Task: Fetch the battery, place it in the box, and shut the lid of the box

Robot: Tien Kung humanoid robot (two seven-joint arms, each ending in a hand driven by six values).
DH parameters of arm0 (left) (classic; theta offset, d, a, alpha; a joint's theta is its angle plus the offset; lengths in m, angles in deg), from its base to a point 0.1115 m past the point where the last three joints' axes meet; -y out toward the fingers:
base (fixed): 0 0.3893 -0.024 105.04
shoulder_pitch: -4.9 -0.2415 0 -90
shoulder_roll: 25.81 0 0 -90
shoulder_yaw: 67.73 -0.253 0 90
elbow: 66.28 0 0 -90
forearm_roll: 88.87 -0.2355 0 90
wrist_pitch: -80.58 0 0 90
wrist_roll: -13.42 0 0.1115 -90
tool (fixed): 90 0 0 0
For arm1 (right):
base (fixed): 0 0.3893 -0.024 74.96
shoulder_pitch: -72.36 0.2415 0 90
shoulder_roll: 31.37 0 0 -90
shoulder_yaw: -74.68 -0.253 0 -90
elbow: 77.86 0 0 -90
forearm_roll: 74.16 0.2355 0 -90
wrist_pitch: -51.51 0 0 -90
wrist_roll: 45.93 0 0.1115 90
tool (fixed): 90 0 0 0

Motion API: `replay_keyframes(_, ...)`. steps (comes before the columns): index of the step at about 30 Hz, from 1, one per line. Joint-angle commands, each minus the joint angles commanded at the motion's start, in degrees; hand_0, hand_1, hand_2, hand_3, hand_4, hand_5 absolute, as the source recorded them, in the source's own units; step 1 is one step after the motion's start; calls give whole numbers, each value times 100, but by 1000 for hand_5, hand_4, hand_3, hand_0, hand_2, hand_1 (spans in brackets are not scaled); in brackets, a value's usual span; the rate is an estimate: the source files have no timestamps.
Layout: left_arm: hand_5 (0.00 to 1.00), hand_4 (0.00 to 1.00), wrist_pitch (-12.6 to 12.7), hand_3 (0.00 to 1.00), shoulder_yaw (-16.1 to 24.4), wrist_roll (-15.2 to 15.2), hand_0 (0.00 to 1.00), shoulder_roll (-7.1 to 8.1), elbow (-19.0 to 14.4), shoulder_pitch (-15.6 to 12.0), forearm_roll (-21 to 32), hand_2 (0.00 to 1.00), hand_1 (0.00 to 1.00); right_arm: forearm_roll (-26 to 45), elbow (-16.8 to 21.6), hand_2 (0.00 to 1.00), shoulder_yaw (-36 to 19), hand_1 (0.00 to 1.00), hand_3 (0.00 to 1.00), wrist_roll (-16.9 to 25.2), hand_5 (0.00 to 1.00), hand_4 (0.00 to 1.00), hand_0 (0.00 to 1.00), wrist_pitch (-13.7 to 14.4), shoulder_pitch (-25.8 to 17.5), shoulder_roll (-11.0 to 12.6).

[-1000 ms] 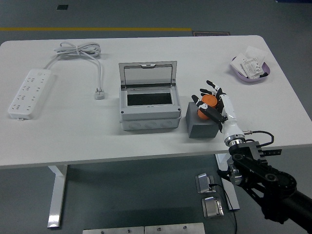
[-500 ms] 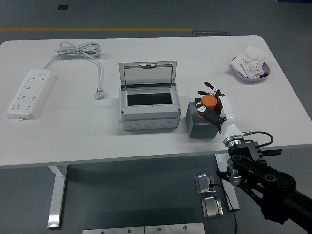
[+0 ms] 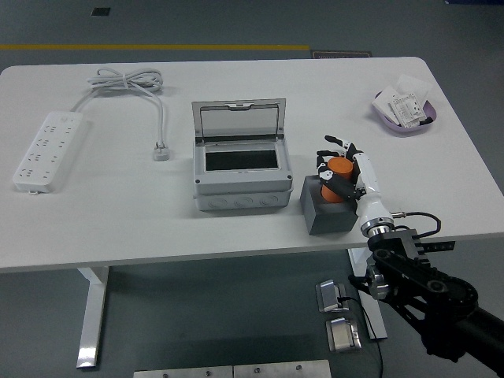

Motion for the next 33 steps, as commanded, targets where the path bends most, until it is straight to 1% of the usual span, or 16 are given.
replay_keyframes(4, 155, 700, 4, 638, -4, 4, 618, 5, 0, 0, 10, 633, 692, 43, -3, 496, 6, 428, 535, 1, 163, 497, 297, 12, 1, 0)
replay_keyframes(5, 151, 701, 5, 638, -10, 5, 618, 5, 0, 0, 18, 634, 693, 52, -1, 433, 9, 388, 447, 5, 187, 396, 260, 26, 3, 1)
replay_keyframes(10, 151, 701, 13, 638, -55, 9, 618, 6, 2, 6, 60, 634, 693, 98, 16, 433, -39, 388, 447, 93, 187, 396, 260, 120, 28, 6)
replay_keyframes(11, 152, 703, 14, 639, -65, 10, 618, 7, 2, 6, 71, 635, 693, 110, 23, 388, -58, 356, 416, 119, 58, 285, 240, 143, 41, 9)
replay_keyframes(16, 152, 703, 17, 639, -106, 14, 618, 17, 2, 6, 111, 635, 693, 99, 106, 388, -106, 356, 416, 160, 58, 285, 240, 223, 152, 36)
replay_keyframes(17, 153, 706, 17, 640, -117, 15, 619, 23, 1, 6, 122, 635, 693, 89, 130, 349, -108, 302, 355, 156, 2, 67, 186, 236, 194, 46)
replay_keyframes(22, 153, 706, 14, 640, -185, 12, 619, 45, -5, 13, 191, 635, 693, -15, 224, 349, -71, 302, 355, 66, 2, 67, 186, 320, 416, 101)
replay_keyframes(23, 154, 706, 13, 641, -200, 10, 621, 48, -7, 14, 205, 636, 694, -110, 250, 327, -40, 283, 320, -6, 2, 57, 174, 366, 476, 114)
replay_keyframes(26, 154, 706, 10, 641, -253, 1, 621, 53, -9, 19, 256, 636, 694, -512, 345, 327, 88, 283, 320, -345, 2, 57, 174, 528, 695, 152)
replay_keyframes(28, 154, 706, 10, 641, -310, -4, 621, 57, -8, 23, 313, 636, 694, -920, 426, 327, 213, 283, 320, -671, 2, 57, 174, 589, 893, 172)
replay_keyframes(29, 156, 709, 10, 641, -335, -5, 621, 59, -8, 25, 338, 638, 694, -1126, 457, 334, 279, 232, 320, -849, 2, 62, 157, 581, 989, 177)
replay_keyframes(31, 156, 709, 10, 641, -385, -8, 621, 65, -7, 30, 387, 638, 694, -1607, 501, 334, 465, 232, 320, -1297, 2, 62, 157, 464, 1227, 176)
replay_keyframes(33, 156, 709, 10, 641, -428, -10, 621, 75, -8, 37, 425, 638, 694, -2054, 511, 334, 685, 232, 320, -1741, 2, 62, 157, 240, 1478, 148)
